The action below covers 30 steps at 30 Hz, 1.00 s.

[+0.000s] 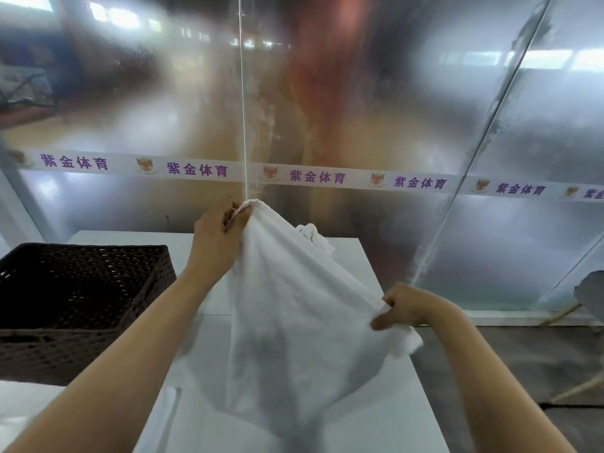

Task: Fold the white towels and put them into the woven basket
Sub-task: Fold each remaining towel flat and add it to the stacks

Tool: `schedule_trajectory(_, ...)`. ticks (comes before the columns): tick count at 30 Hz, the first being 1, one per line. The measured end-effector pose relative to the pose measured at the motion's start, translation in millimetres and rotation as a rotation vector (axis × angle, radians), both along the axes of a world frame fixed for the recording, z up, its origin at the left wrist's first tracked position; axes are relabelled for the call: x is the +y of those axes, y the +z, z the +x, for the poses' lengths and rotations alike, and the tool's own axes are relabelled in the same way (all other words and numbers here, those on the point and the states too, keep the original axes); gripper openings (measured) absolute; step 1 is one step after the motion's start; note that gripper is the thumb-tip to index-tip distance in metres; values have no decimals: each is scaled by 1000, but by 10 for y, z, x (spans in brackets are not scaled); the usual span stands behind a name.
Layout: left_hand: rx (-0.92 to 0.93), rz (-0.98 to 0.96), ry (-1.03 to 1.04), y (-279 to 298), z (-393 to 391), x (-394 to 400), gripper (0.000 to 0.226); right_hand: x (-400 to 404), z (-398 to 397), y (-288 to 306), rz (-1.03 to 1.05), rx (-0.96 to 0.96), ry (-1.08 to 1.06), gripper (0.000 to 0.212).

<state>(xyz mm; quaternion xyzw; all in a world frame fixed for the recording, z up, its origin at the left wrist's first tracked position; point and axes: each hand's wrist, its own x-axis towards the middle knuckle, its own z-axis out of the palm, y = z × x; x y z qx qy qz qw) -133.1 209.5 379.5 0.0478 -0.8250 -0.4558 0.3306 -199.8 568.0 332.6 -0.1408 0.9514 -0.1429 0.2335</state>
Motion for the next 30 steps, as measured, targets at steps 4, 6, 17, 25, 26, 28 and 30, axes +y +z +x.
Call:
schedule_trajectory(4,-46,-117,79,-40,-196,-221,21,141,-530,-81,-21,209,-148,33)
schedule_trajectory(6,-65,-186,120,-46,-297,-337,23,114,-785,-141,-125,418,-278,21)
schedule_trajectory(17,18,460,103,425,-1088,-511,18,-432,-1802,675,-1128,504,-688,14)
schedule_trajectory(25,300,433,17,1100,-1395,-560,20,-404,-1828,1541,-1645,621,-556,22)
schedule_trajectory(26,319,439,7,1112,-1390,-568,19,-382,-1747,1580,-1637,647,-528,23)
schedule_trajectory(28,320,435,-11,1044,-1313,-577,16,-340,-1596,1532,-1595,687,-487,23)
schedule_trajectory(30,288,431,-24,858,-1189,-582,15,-309,-1412,1340,-1565,665,-483,18)
